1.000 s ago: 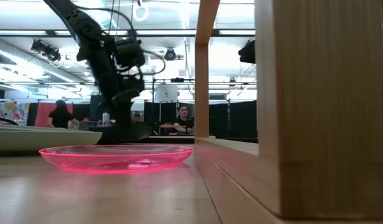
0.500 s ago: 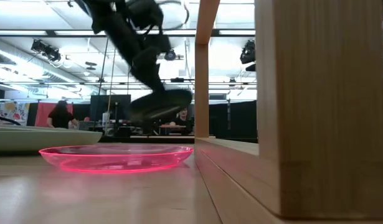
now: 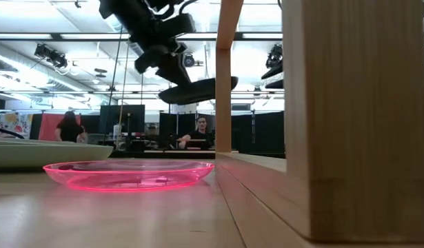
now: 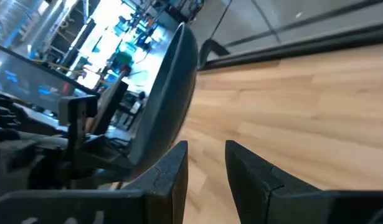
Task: Place and stack plates onto a shelf
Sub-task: Stack the dark blue plate on the black plate on the shelf
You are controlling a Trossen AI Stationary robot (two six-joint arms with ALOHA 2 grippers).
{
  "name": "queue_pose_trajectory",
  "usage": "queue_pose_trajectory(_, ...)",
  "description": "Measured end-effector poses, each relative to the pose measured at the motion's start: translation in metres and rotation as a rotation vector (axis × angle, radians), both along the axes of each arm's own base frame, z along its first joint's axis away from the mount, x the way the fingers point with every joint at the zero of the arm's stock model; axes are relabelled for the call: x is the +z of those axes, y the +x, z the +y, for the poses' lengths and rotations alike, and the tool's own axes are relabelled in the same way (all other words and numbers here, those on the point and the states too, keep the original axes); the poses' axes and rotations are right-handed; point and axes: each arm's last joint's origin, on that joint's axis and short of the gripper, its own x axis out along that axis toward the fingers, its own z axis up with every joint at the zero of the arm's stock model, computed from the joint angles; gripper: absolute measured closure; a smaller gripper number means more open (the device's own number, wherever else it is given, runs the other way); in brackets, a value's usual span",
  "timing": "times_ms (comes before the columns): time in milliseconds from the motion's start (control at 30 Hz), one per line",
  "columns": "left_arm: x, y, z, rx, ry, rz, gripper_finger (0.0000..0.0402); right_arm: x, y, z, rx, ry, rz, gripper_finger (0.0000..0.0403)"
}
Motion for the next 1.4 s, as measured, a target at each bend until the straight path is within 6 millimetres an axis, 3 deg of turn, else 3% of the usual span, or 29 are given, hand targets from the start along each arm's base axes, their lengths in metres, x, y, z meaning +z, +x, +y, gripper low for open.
queue_pose_trajectory(233,-0.004,-0.004,-0.003,-0.048,0.036,0.085,0.0388,-0.004,0.014,-0.004,0.039,-0.019,-0.096,0.029)
queue_pose_trajectory(733,-0.005,-0.005,-0.003,-0.055,0.04,0.105,0.0387,-0.033,0.038,-0.011,0.033,0.056,-0.184,0.029)
queue_pose_trajectory(967,-0.005,-0.005,-0.003,-0.055,0.04,0.107,0.0386,-0.014,0.055,-0.016,0.158,0.059,-0.23,0.029)
queue_pose_trajectory(1233,-0.007,-0.007,-0.003,-0.055,0.038,0.129,0.0385,0.007,0.075,-0.033,0.272,0.044,-0.028,0.029)
queue_pose_trajectory(1400,-0.008,-0.008,-0.003,-0.051,0.032,0.142,0.0385,0.031,0.084,-0.04,0.366,-0.011,-0.043,0.029)
